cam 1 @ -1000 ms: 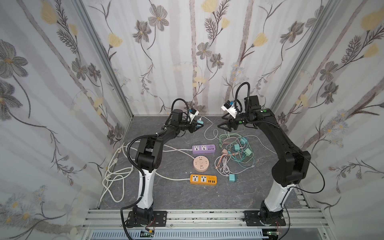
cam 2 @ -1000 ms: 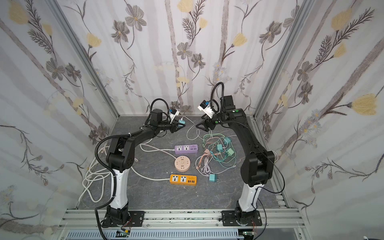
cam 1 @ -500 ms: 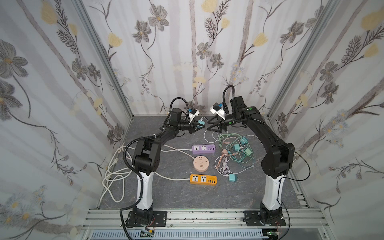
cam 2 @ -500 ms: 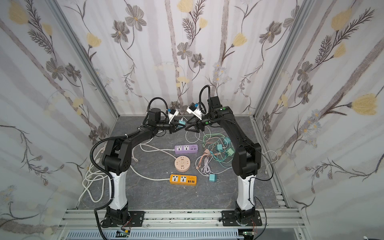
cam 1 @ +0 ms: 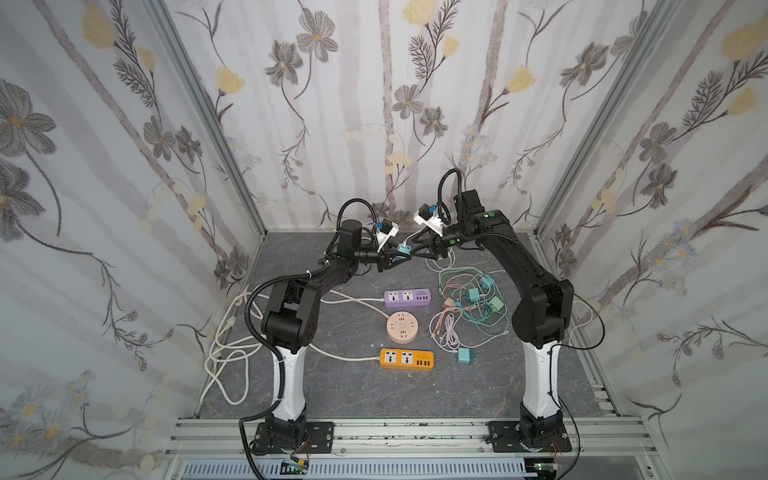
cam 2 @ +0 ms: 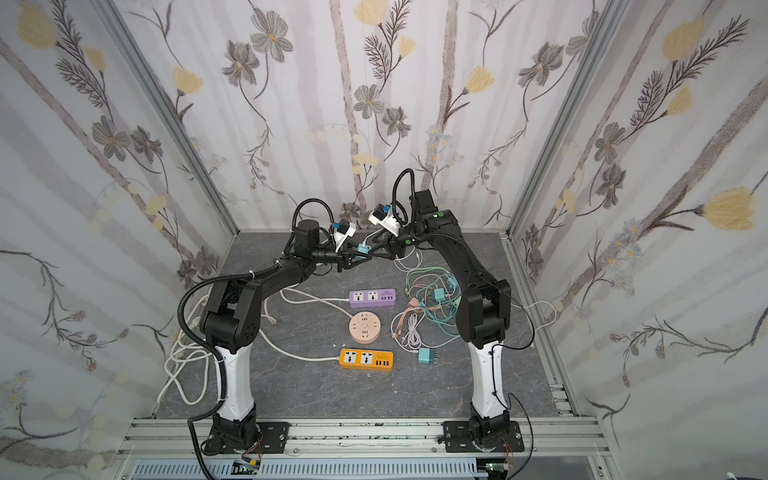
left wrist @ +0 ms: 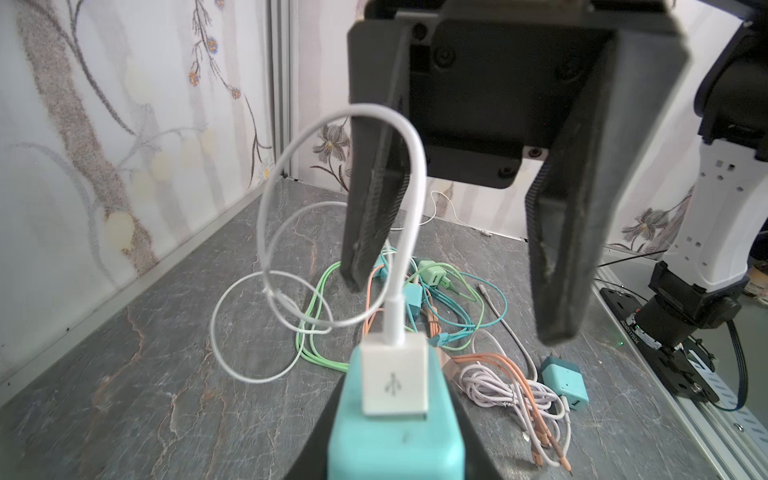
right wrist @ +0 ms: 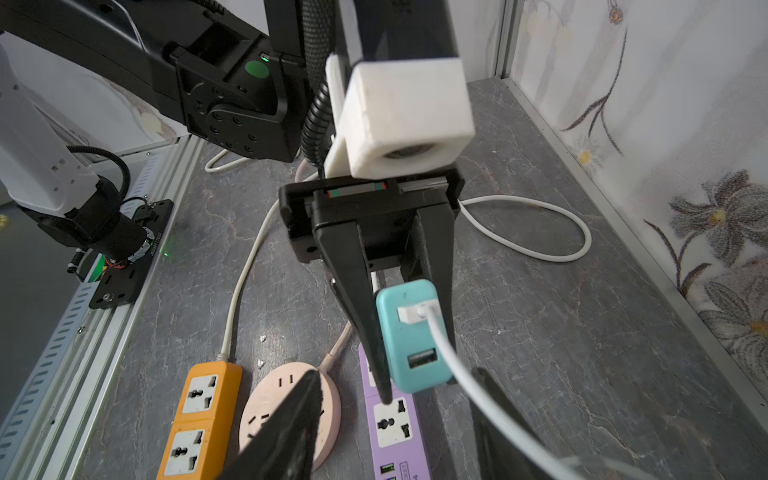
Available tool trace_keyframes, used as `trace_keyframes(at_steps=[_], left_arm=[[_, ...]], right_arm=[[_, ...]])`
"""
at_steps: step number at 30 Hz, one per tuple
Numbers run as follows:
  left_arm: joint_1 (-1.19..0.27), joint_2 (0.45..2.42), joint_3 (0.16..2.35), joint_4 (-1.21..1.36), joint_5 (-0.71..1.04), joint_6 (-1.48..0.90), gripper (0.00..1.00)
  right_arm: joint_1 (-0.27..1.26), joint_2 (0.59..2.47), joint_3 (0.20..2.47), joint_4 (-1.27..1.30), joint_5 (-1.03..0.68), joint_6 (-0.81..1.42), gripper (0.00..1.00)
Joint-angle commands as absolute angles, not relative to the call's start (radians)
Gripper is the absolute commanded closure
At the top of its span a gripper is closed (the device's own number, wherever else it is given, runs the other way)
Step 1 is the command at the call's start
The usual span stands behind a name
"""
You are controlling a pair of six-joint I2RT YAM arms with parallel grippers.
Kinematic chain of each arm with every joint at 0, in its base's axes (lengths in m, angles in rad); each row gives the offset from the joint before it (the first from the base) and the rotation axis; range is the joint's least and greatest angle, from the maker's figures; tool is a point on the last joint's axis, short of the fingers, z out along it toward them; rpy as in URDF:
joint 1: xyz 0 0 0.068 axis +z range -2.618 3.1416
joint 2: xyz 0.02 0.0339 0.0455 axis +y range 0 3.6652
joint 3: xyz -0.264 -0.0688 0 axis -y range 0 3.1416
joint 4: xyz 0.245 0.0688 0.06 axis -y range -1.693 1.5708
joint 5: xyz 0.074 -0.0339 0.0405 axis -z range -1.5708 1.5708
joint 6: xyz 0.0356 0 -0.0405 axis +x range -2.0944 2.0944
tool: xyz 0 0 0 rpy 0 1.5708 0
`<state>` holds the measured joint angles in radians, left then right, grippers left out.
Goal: Insert the plug
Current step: 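Move the right gripper toward the teal charger held by the left gripper, then close the right gripper on the teal charger while the left gripper holds it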
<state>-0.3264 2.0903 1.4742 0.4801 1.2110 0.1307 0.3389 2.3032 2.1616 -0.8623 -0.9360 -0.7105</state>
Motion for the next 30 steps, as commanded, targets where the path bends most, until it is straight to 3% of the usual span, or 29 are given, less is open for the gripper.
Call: trace_keyframes(at_steps=[1, 15, 21, 30], left_arm=[[-0.328, 2.077, 1.470, 0.564, 1.282, 0.145, 0.96], [-0.376, 2.030, 1.478, 0.274, 1.261, 0.456, 1.00], [-0.383, 2.025, 1.473, 0.294, 1.270, 0.438, 1.00], [-0.379, 2.046, 1.430, 0.575, 1.268, 0.211, 0.96]], right_arm=[[0.346, 2.309, 2.183, -0.945, -0.911, -0.810, 0.44], [0.371, 2.309, 2.257, -1.103, -0.789, -0.889, 0.55], [0.389, 2.307, 2.260, -1.108, -0.791, -0.901, 0.60], [0.399, 2.298, 2.260, -1.111, -0.778, -0.927, 0.81]])
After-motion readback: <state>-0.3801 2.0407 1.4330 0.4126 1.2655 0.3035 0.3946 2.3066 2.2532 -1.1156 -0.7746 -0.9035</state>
